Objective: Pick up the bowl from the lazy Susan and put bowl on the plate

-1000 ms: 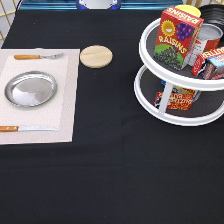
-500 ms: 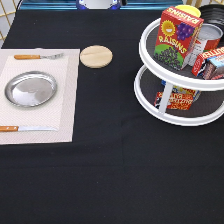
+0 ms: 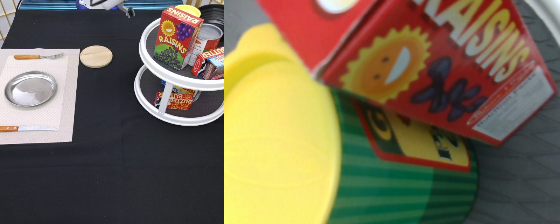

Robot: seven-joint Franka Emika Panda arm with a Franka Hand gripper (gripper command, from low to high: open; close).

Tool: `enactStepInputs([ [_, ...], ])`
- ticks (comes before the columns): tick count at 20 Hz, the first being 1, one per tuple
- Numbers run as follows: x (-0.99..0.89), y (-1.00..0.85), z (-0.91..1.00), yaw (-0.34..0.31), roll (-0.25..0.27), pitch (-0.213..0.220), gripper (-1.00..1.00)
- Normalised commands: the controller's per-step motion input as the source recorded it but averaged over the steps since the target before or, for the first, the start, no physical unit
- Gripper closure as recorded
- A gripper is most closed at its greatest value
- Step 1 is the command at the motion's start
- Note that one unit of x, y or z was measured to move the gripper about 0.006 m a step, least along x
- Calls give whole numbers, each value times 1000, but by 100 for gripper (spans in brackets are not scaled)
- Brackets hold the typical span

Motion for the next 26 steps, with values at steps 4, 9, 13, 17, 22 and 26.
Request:
enactStepInputs([
  [4,0,0,-456,-28,147,-23,-100],
  [9,-38,0,-547,-3,120,-50,-100],
  [13,-96,16,-493,2,71,-31,-100],
  [17,-149,14,-390,40,46,-16,-100],
  [22,-30,13,-311,48,56,-6,-100],
  [26,0,4,-300,30,69,0,-100],
])
